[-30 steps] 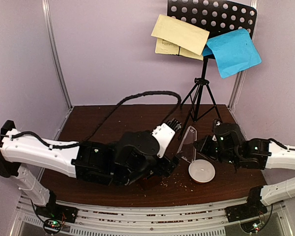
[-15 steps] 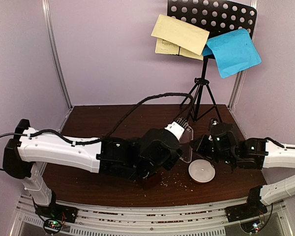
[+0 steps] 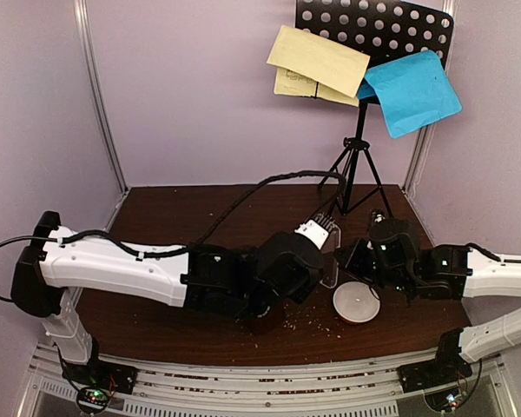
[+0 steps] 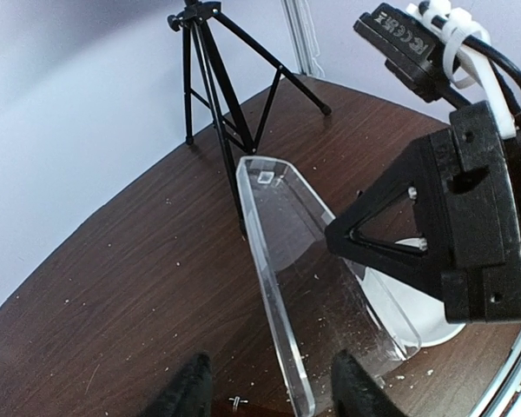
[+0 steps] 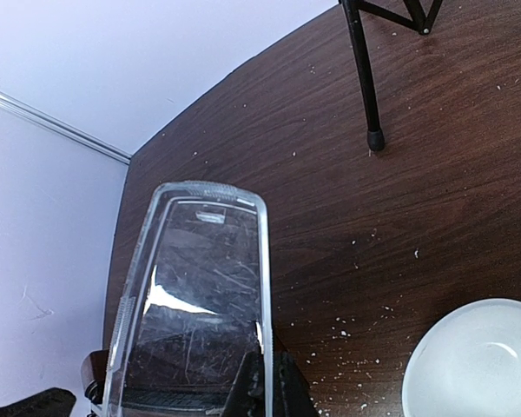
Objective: Pack up the instrument practice props
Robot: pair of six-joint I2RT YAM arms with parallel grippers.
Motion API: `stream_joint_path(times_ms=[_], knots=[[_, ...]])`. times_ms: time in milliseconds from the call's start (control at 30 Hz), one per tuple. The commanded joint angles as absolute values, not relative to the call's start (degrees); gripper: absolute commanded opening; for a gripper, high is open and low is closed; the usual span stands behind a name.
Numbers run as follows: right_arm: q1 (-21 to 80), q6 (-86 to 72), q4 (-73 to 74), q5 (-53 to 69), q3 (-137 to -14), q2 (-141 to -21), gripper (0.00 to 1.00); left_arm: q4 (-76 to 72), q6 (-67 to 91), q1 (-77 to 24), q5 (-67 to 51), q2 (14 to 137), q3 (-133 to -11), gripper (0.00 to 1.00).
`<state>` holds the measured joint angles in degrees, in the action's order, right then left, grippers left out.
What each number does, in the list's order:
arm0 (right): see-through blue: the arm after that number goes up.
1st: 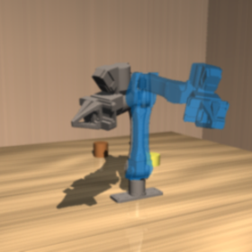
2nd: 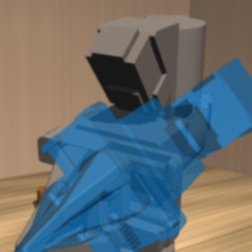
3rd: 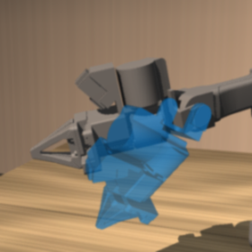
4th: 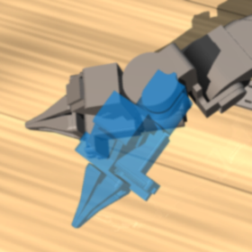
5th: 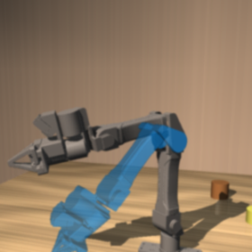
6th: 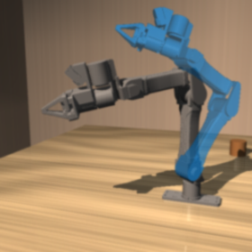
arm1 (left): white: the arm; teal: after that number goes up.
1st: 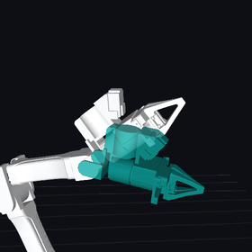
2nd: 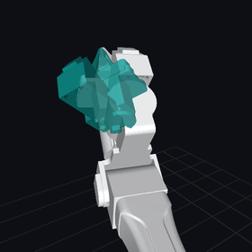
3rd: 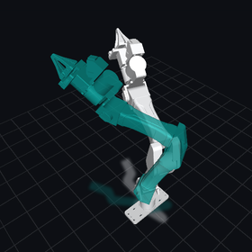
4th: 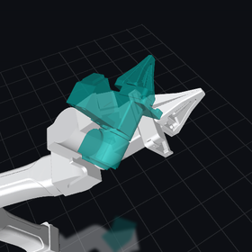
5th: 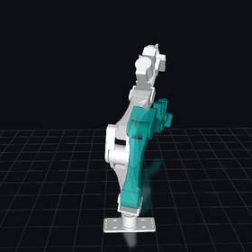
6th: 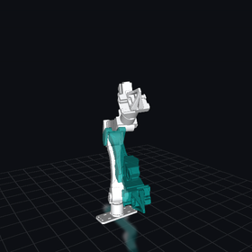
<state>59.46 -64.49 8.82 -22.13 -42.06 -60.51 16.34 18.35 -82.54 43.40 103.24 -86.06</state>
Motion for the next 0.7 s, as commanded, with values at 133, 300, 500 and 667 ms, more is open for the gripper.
stream_joint_path(times_ms=[133,300,500,667], knots=[[60.0,-64.5,7.9,-24.2,-43.6,-61.1,0.00,19.7,19.1,-82.1,46.2,107.7,-92.3,0.35],[60.1,-64.3,7.9,-24.0,-44.4,-62.2,0.00,19.9,19.3,-82.1,47.1,107.9,-92.2,0.30],[60.1,-64.4,7.4,-23.7,-44.3,-62.8,0.00,21.2,21.2,-82.0,49.0,108.1,-92.2,0.28],[60.2,-64.5,7.2,-23.7,-44.3,-62.8,0.00,23.6,25.0,-81.3,49.6,108.0,-92.2,0.35]])
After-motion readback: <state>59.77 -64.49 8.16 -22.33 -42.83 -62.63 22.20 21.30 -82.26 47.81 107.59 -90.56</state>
